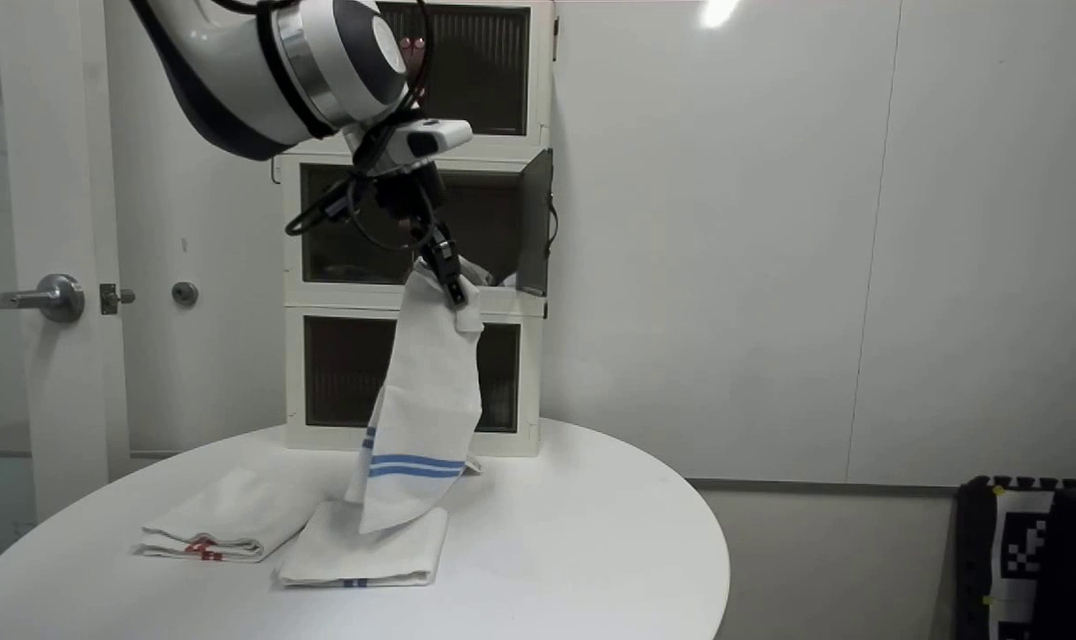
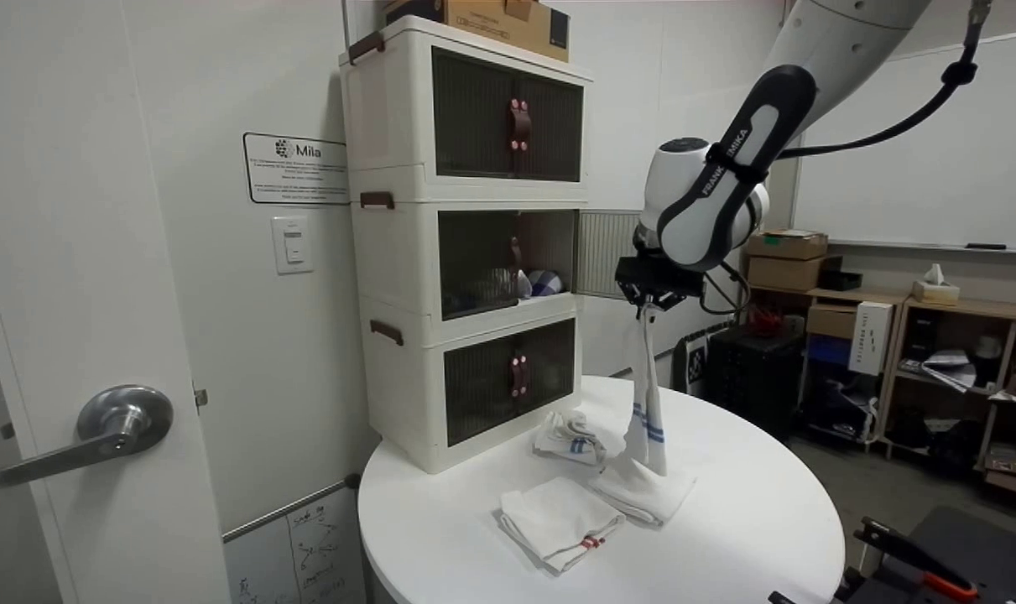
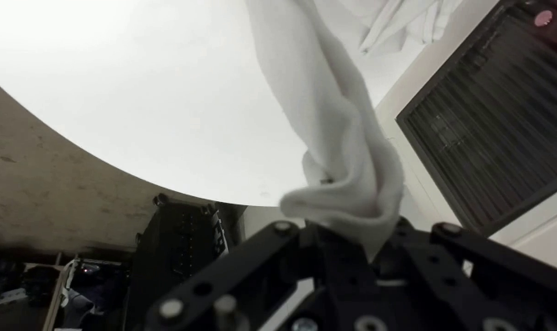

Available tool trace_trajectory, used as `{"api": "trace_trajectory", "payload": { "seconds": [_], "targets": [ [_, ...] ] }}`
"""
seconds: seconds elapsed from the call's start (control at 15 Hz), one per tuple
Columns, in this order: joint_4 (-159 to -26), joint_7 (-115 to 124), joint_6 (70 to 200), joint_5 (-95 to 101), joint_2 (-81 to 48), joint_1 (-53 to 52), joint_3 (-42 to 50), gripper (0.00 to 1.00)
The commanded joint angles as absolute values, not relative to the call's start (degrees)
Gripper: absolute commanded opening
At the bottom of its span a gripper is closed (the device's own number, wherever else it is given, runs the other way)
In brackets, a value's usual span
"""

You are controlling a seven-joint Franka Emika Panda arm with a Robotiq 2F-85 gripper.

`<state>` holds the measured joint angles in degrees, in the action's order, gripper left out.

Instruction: Take the hand towels out of the middle compartment

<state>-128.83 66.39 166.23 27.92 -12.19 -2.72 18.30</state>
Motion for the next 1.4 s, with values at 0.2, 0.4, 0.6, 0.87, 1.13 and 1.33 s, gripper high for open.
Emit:
{"api": "trace_trajectory", "payload": {
  "seconds": [0.2, 0.4, 0.6, 0.87, 1.13, 1.33],
  "targets": [
    [-124.5, 53.8, 165.9, 34.3, -16.9, -0.9, 18.9, 0.11],
    [-121.2, 52.1, 165.9, 39.6, -17.6, -1.8, 21.0, 0.11],
    [-118.4, 52.0, 166.4, 43.7, -17.7, -2.2, 21.6, 0.11],
    [-116.7, 51.5, 166.7, 46.6, -17.6, -2.5, 20.6, 0.11],
    [-117.0, 48.6, 167.6, 47.4, -18.9, -2.5, 19.5, 0.11],
    [-114.8, 50.5, 167.3, 52.4, -20.7, -3.6, 22.0, 0.11]
  ]
}}
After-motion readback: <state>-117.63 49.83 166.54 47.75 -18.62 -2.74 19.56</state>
